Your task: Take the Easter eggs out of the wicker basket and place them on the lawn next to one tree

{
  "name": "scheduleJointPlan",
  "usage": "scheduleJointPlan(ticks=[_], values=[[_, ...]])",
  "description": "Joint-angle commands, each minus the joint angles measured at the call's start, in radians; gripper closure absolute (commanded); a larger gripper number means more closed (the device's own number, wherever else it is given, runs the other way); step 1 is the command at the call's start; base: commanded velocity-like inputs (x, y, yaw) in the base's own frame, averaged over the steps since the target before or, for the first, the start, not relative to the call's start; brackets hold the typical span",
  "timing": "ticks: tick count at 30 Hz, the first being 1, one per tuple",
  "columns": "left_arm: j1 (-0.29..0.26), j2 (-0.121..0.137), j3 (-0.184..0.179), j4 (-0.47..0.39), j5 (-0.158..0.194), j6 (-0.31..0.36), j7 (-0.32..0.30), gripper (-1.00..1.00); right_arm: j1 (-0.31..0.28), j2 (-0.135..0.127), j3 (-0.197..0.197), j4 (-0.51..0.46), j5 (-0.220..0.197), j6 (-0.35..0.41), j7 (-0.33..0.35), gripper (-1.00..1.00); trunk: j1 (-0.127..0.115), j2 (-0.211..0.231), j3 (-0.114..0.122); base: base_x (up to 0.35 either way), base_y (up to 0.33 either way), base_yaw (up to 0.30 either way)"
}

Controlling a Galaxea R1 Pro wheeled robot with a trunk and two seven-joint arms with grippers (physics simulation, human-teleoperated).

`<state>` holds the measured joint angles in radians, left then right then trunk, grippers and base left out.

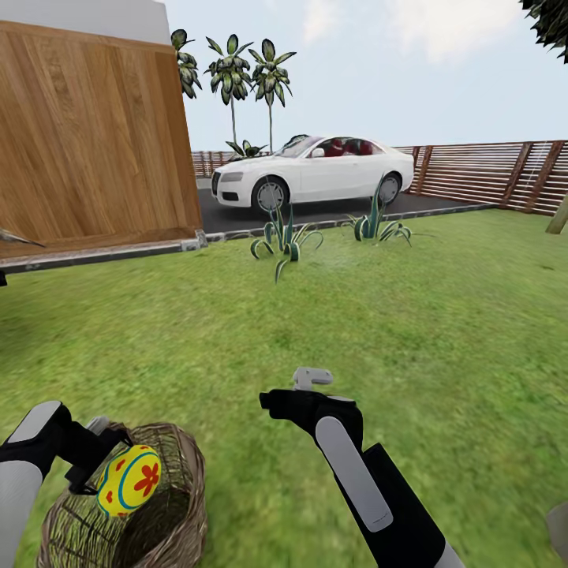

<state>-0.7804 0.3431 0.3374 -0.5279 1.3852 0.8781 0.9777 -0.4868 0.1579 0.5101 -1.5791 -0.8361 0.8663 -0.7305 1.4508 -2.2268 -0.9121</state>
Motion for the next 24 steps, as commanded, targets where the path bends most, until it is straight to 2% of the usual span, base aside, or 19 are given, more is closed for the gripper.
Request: scheduleJointPlan(ticks=[1, 6, 11, 24], values=[[0.000, 0.000, 0.003, -0.001, 0.009, 0.002, 0.010, 1.00, -0.001, 0.000, 0.001, -0.001, -0.009, 0.002, -0.010, -1.00, -0.004, 0.007, 0.002, 0.000, 0.000, 0.000], [0.000, -0.001, 0.003, 0.000, 0.009, 0.019, 0.013, 1.00, -0.001, 0.000, 0.001, -0.001, -0.009, 0.002, -0.010, -1.00, -0.023, 0.042, 0.018, 0.000, 0.000, 0.000], [0.000, -0.001, 0.003, 0.000, 0.011, 0.038, 0.048, 1.00, -0.001, 0.000, 0.001, -0.001, -0.008, 0.002, -0.010, -1.00, -0.042, 0.077, 0.034, 0.000, 0.000, 0.000], [0.000, -0.002, 0.004, 0.013, 0.013, 0.045, 0.055, 1.00, -0.001, 0.000, 0.001, -0.001, -0.008, 0.005, -0.010, -1.00, -0.092, 0.168, 0.074, 0.000, 0.000, 0.000]])
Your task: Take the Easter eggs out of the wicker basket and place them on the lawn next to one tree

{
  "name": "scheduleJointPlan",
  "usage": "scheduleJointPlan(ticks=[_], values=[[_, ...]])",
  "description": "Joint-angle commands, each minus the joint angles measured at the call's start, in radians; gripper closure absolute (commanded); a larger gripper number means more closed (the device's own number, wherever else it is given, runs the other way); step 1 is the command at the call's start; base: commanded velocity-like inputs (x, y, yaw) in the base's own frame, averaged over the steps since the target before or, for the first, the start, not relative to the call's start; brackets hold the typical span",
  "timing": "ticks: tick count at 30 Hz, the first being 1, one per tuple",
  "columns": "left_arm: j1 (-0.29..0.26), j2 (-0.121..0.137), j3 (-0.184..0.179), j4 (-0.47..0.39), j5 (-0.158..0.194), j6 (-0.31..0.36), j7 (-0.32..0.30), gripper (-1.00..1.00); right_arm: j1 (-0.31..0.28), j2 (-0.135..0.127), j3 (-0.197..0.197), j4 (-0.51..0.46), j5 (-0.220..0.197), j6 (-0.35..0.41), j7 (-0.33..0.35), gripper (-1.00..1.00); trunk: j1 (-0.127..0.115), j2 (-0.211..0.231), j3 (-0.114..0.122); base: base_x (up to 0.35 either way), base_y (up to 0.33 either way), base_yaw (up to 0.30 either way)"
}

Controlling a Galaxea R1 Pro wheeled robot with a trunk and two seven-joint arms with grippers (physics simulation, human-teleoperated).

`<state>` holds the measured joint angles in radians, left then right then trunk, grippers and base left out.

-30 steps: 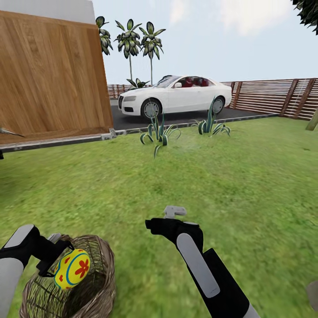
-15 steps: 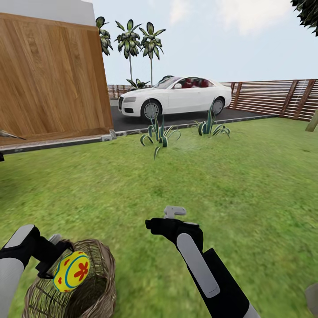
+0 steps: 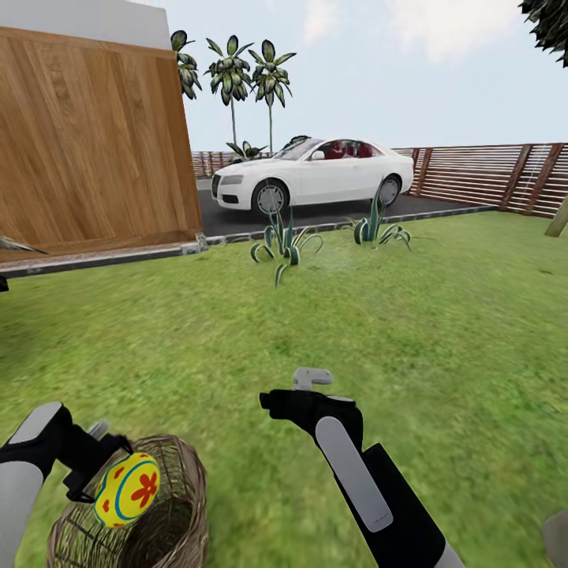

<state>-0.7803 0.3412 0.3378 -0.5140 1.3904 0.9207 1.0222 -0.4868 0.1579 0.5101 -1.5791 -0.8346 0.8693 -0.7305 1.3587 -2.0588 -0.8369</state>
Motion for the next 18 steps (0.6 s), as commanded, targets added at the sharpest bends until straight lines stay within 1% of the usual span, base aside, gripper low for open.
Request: scheduleJointPlan(ticks=[1, 5, 18], values=[[-0.001, 0.000, 0.004, 0.009, 0.007, 0.003, 0.010, 1.00, -0.001, 0.000, 0.001, -0.001, -0.009, 0.002, -0.010, -1.00, -0.004, 0.007, 0.002, 0.000, 0.000, 0.000], [-0.001, 0.001, 0.004, 0.025, 0.006, 0.003, 0.010, 1.00, -0.001, 0.000, 0.000, 0.000, -0.009, 0.002, -0.010, -1.00, -0.019, 0.035, 0.015, 0.000, 0.000, 0.000], [-0.001, 0.002, 0.004, 0.028, 0.004, 0.003, 0.009, 1.00, -0.001, 0.001, -0.001, 0.002, -0.008, 0.002, -0.010, -1.00, -0.069, 0.126, 0.055, 0.000, 0.000, 0.000]])
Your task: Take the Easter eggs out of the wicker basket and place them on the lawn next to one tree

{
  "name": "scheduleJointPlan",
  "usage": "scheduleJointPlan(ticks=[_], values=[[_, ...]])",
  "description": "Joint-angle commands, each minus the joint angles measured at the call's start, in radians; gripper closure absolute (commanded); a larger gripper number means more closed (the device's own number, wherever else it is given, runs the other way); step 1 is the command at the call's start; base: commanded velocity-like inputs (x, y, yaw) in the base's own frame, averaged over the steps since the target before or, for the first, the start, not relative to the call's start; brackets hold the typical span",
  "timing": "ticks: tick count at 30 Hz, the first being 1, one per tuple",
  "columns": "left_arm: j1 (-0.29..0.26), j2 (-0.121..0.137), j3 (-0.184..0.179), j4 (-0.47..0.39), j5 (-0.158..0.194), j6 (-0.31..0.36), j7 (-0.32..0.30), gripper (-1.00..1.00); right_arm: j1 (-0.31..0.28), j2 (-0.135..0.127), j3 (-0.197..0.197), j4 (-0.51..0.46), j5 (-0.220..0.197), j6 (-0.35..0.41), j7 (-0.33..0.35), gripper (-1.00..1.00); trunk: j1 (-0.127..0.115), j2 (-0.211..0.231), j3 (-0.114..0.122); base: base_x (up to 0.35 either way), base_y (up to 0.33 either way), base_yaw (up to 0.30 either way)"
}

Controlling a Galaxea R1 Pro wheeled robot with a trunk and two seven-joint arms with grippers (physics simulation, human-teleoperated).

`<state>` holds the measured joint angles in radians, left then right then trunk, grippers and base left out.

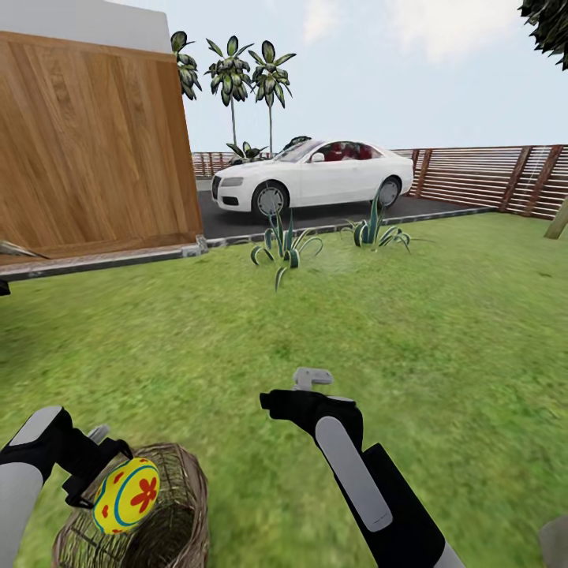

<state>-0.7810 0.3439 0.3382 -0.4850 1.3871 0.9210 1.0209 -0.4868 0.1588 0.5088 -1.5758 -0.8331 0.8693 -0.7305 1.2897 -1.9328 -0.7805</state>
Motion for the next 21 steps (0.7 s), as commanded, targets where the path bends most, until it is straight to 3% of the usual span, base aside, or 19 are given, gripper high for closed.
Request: scheduleJointPlan(ticks=[1, 8, 21], values=[[0.000, 0.000, 0.003, -0.001, 0.007, 0.003, 0.010, 1.00, -0.001, 0.000, 0.001, 0.000, -0.009, 0.002, -0.010, -1.00, -0.004, 0.007, 0.002, 0.000, 0.000, 0.000], [-0.001, 0.000, 0.003, -0.002, 0.007, 0.051, 0.011, 1.00, -0.001, 0.001, 0.002, 0.000, -0.009, 0.002, -0.010, -1.00, -0.031, 0.056, 0.024, 0.000, 0.000, 0.000], [0.000, -0.002, 0.002, -0.003, 0.005, 0.056, 0.011, 1.00, -0.001, 0.001, 0.002, 0.004, -0.009, 0.002, -0.010, -1.00, -0.081, 0.147, 0.065, 0.000, 0.000, 0.000]])
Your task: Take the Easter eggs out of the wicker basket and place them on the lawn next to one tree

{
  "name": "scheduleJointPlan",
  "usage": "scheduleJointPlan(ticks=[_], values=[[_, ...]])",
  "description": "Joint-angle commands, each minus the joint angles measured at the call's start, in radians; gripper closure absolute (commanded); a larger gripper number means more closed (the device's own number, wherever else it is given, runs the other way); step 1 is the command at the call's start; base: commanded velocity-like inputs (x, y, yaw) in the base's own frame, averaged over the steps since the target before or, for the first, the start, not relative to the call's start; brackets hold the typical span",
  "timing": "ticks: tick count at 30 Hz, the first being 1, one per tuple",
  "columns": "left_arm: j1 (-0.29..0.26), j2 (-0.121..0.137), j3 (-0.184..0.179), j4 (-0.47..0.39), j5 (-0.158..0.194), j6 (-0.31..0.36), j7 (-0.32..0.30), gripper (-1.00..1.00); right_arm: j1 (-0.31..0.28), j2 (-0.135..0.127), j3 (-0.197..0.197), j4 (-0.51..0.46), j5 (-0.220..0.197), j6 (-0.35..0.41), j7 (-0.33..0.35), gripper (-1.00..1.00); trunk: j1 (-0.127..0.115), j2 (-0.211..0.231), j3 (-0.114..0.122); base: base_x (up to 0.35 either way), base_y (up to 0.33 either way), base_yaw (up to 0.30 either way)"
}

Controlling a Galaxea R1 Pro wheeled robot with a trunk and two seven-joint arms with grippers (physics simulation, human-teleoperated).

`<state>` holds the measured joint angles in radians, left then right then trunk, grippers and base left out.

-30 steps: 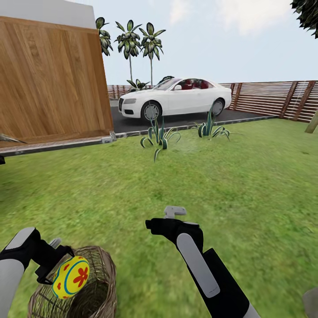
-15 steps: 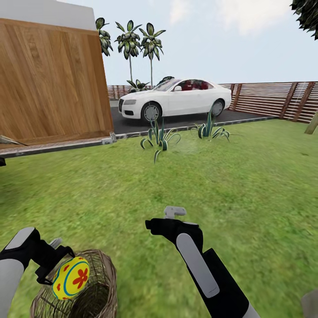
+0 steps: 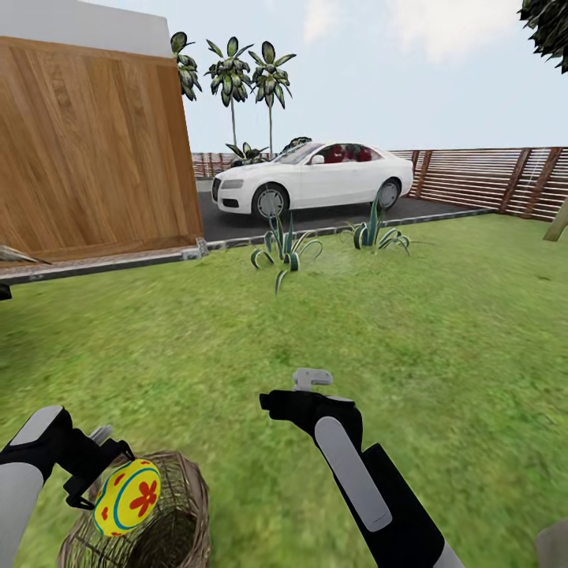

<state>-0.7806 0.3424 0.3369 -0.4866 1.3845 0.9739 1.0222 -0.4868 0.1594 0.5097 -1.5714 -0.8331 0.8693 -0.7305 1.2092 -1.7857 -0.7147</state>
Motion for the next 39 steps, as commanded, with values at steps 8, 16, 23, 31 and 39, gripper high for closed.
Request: scheduleJointPlan(ticks=[8, 16, 23, 31, 39], values=[[0.000, -0.001, 0.004, 0.000, 0.007, 0.005, 0.009, 1.00, -0.001, 0.000, 0.000, -0.001, -0.009, 0.002, -0.010, -1.00, -0.031, 0.056, 0.024, 0.000, 0.000, 0.000], [0.000, -0.001, 0.004, -0.001, 0.005, 0.005, 0.009, 1.00, -0.001, 0.000, 0.000, -0.001, -0.009, 0.002, -0.010, -1.00, -0.062, 0.112, 0.049, 0.000, 0.000, 0.000], [0.000, -0.001, 0.004, -0.002, 0.006, 0.005, 0.008, 1.00, -0.001, 0.000, 0.000, -0.001, -0.009, 0.002, -0.010, -1.00, -0.088, 0.161, 0.071, 0.000, 0.000, 0.000], [0.000, -0.001, 0.004, -0.003, 0.007, 0.005, 0.007, 1.00, -0.001, 0.000, 0.000, -0.001, -0.009, 0.002, -0.010, -1.00, -0.119, 0.217, 0.096, 0.000, 0.000, 0.000], [0.000, -0.001, 0.004, -0.005, 0.007, 0.007, 0.006, 1.00, -0.001, 0.000, 0.000, -0.001, -0.010, 0.002, -0.010, -1.00, -0.150, 0.273, 0.121, 0.000, 0.000, 0.000]])
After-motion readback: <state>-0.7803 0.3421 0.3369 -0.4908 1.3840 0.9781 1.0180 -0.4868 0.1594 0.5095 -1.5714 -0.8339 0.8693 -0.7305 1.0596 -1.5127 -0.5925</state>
